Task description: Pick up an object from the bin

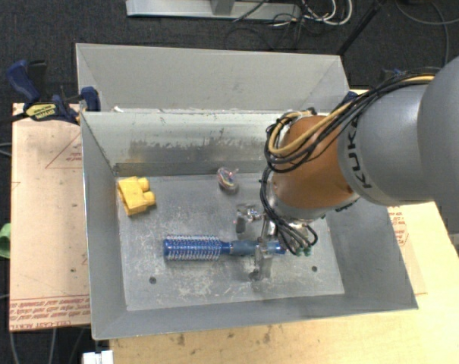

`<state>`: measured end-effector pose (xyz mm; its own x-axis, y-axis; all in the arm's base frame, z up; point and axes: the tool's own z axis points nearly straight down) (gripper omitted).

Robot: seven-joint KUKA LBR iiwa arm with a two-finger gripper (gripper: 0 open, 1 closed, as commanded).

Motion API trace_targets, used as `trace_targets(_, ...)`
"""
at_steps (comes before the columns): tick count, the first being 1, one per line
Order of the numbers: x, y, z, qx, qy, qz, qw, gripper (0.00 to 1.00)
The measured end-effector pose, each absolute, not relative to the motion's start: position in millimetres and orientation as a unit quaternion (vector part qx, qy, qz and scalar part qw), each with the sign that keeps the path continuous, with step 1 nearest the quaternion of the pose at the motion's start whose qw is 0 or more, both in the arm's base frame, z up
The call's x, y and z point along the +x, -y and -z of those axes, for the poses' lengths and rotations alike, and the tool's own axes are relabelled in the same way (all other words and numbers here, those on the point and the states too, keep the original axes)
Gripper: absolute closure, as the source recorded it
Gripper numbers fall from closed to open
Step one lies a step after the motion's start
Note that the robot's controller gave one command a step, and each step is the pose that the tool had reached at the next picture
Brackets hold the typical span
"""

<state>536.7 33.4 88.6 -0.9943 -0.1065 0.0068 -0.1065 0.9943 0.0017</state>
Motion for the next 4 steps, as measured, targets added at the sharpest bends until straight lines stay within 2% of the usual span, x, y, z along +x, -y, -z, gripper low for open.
trace_targets(1, 538.4, -36, -69, 0.042, 0.999, 0.001, 0.001, 0.00)
trace_targets(2, 539.1, -36, -70, 0.042, 0.999, 0.001, 0.000, 1.00)
trace_targets(3, 523.3, -47, -196, 0.075, 0.997, 0.000, -0.004, 1.00)
trace_targets(4, 546.9, -41, -289, 0.256, 0.967, 0.000, -0.003, 1.00)
